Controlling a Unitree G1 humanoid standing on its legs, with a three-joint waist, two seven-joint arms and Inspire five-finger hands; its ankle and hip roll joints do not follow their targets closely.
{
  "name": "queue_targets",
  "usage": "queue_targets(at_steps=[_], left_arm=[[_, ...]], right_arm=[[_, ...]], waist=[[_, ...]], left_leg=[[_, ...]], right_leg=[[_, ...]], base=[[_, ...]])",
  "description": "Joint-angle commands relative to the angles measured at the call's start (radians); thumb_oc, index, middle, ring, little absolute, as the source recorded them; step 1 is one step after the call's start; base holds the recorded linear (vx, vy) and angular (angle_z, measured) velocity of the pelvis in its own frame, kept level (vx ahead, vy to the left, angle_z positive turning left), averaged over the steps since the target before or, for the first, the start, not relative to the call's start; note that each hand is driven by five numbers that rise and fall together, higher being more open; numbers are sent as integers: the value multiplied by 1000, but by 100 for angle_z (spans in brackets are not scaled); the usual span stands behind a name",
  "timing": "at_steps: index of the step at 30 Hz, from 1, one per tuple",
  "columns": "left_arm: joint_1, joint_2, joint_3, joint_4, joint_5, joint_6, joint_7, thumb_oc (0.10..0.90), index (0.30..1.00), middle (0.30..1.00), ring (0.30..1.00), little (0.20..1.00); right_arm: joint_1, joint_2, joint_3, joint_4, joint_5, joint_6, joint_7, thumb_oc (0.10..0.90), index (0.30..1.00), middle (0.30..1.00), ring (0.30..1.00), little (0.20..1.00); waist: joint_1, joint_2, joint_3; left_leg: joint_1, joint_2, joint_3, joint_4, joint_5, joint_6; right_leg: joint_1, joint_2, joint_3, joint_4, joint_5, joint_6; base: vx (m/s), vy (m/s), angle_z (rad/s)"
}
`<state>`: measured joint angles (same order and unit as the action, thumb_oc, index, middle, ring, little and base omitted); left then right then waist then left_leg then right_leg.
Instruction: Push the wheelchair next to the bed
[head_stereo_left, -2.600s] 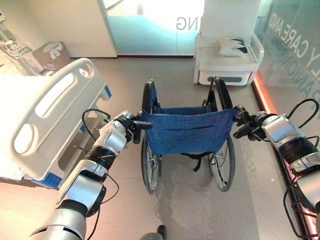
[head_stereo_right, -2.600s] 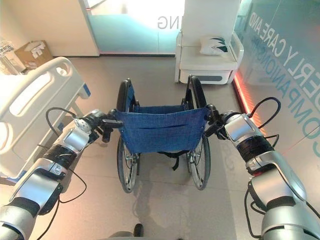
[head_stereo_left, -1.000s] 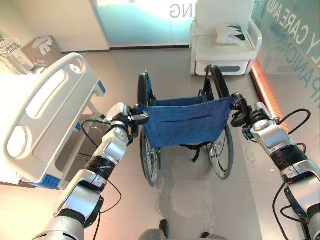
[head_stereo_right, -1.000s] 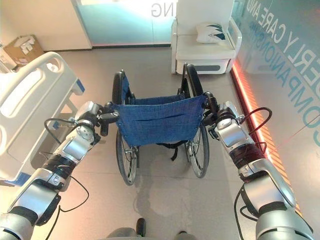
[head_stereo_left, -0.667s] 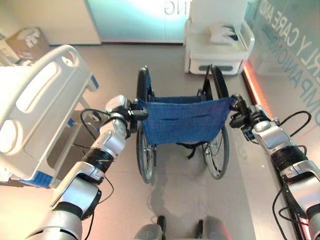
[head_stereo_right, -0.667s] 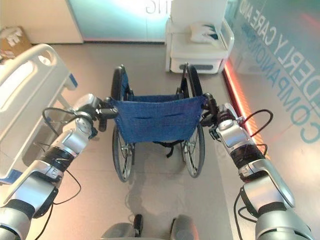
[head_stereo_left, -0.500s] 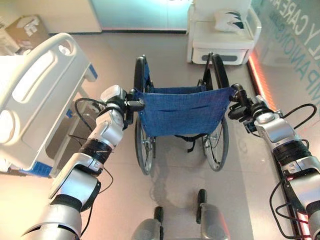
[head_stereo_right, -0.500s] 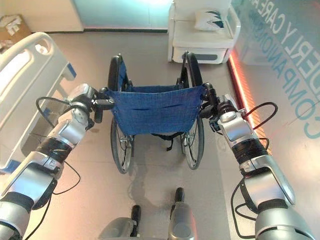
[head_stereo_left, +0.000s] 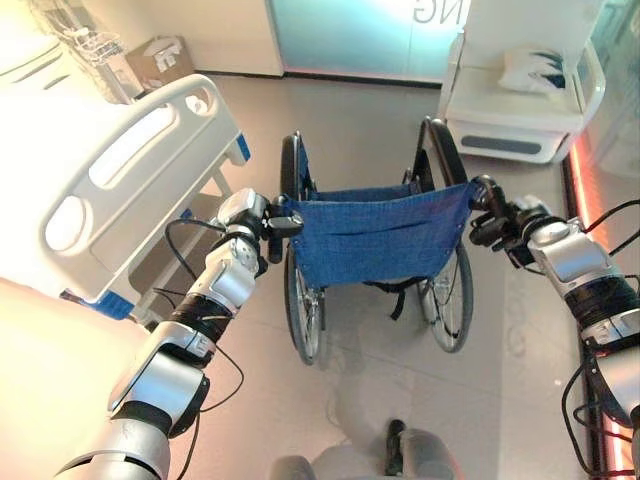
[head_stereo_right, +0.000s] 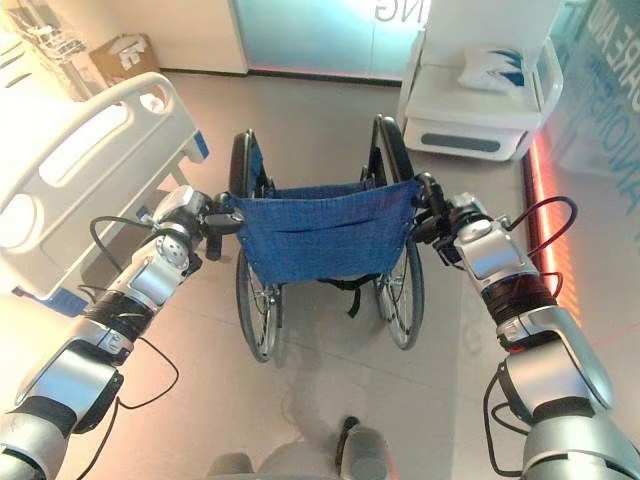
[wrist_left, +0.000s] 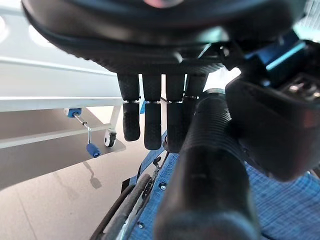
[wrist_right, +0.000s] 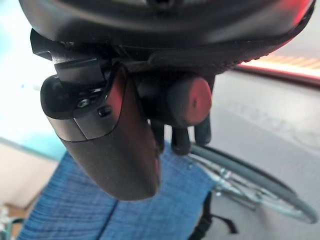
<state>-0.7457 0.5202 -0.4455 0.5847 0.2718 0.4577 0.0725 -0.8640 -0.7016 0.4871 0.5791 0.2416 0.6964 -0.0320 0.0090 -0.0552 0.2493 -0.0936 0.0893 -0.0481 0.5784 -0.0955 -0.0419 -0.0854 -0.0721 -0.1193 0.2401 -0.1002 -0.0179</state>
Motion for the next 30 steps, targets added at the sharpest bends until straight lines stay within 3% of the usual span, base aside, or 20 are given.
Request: queue_targets(at_steps=[1, 4, 6, 8, 9, 10, 11, 13, 16, 18, 21, 22, 23, 25, 28, 30], left_arm=[[174, -7, -67, -3, -70, -42, -62, 400, 300, 300, 300, 300], [195, 31, -51, -47, -112, -44, -43, 400, 300, 300, 300, 300], [224, 54, -19, -76, -117, -49, -33, 400, 300, 300, 300, 300], [230, 74, -6, -85, -114, -51, -49, 400, 300, 300, 300, 300], [228, 82, -3, -84, -114, -53, -56, 400, 300, 300, 300, 300], [223, 91, -10, -72, -118, -56, -73, 400, 300, 300, 300, 300], [221, 96, -15, -68, -122, -56, -78, 400, 300, 300, 300, 300], [219, 109, -17, -67, -114, -48, -102, 400, 300, 300, 300, 300], [232, 124, -24, -80, -88, -26, -120, 400, 300, 300, 300, 300], [243, 127, -34, -82, -78, -17, -111, 400, 300, 300, 300, 300], [239, 117, -41, -65, -69, -22, -95, 400, 300, 300, 300, 300], [230, 111, -45, -57, -78, -31, -79, 400, 300, 300, 300, 300], [225, 110, -44, -56, -80, -33, -74, 400, 300, 300, 300, 300], [207, 112, -41, -58, -87, -40, -69, 400, 300, 300, 300, 300], [206, 98, -45, -73, -98, -48, -57, 400, 300, 300, 300, 300], [217, 82, -38, -86, -125, -56, -67, 400, 300, 300, 300, 300]], right_arm=[[-94, -51, 9, -113, -114, -98, -5, 400, 300, 300, 300, 300], [-87, -37, 10, -113, -143, -92, 21, 400, 300, 300, 300, 300], [-85, -22, 13, -102, -152, -117, 38, 400, 300, 300, 300, 300], [-89, -22, 15, -92, -160, -122, 54, 400, 300, 300, 300, 300], [-89, -23, 16, -76, -149, -135, 50, 400, 300, 300, 300, 300], [-67, -19, 10, -54, -140, -153, 55, 400, 300, 300, 300, 300], [-57, -17, 6, -50, -140, -157, 61, 400, 300, 300, 300, 300], [-19, -14, 0, -50, -114, -178, 52, 400, 300, 300, 300, 300], [23, -6, -20, -56, -104, -206, 45, 400, 300, 300, 300, 300], [28, -8, -25, -58, -102, -222, 38, 400, 300, 300, 300, 300], [-3, -7, -17, -52, -107, -232, 24, 400, 300, 300, 300, 300], [-24, -13, -8, -55, -106, -234, 16, 400, 300, 300, 300, 300], [-32, -15, -6, -55, -104, -237, 11, 400, 300, 300, 300, 300], [-62, -24, 1, -59, -91, -237, -9, 400, 300, 300, 300, 300], [-81, -43, -9, -80, -105, -196, 11, 400, 300, 300, 300, 300], [-109, -48, -7, -104, -121, -128, 40, 400, 300, 300, 300, 300]], waist=[[58, 18, 57], [114, 60, 73], [155, 78, 63], [162, 85, 52], [162, 85, 38], [165, 68, 18], [168, 63, 12], [184, 25, -9], [206, 9, -43], [207, 7, -54], [183, 16, -31], [156, 21, -6], [146, 19, 6], [102, -7, 42], [69, -7, 44], [65, -11, 33]], left_leg=[[-109, -109, 72, -241, 191, 32], [-195, -169, 82, -385, 301, -1], [-194, -186, 81, -523, 329, 1], [-186, -170, 132, -510, 305, 13], [-172, -155, 163, -494, 267, 33], [-163, -147, 169, -432, 196, 68], [-164, -145, 164, -414, 181, 73], [-147, -156, 152, -373, 139, 109], [-117, -171, 121, -378, 124, 135], [-97, -178, 100, -372, 107, 144], [-53, -172, 74, -353, 73, 143], [-10, -176, 40, -349, 49, 138], [2, -180, 28, -344, 36, 137], [45, -212, -23, -311, -46, 136], [99, -213, -84, -325, -89, 128], [122, -197, -97, -330, -109, 115]], right_leg=[[177, 81, -6, -77, 28, 19], [253, 152, 54, -88, -1, 10], [298, 183, 95, -78, -41, 9], [297, 187, 89, -38, -84, 7], [293, 182, 80, 4, -116, 7], [291, 158, 59, 92, -136, 21], [292, 152, 54, 107, -133, 26], [307, 97, 16, 229, -65, 74], [293, 53, 2, 348, 91, 139], [244, 29, -3, 376, 146, 142], [123, -3, -32, 256, 102, 114], [16, -29, -36, 167, 125, 106], [-18, -44, -35, 130, 139, 105], [-120, -105, -8, -64, 253, 135], [-138, -118, 40, -251, 305, 168], [-115, -119, 48, -243, 308, 168]], base=[[463, -74, -60], [554, -62, -78], [749, 44, -91], [475, 98, -120], [512, 161, -77], [582, 173, -50], [634, 151, -17], [521, 102, 5], [462, 67, 8], [550, 17, 2], [477, -101, -23], [292, -147, 7], [350, -233, 20], [441, -295, 50], [550, -258, 98], [517, -325, 77]])
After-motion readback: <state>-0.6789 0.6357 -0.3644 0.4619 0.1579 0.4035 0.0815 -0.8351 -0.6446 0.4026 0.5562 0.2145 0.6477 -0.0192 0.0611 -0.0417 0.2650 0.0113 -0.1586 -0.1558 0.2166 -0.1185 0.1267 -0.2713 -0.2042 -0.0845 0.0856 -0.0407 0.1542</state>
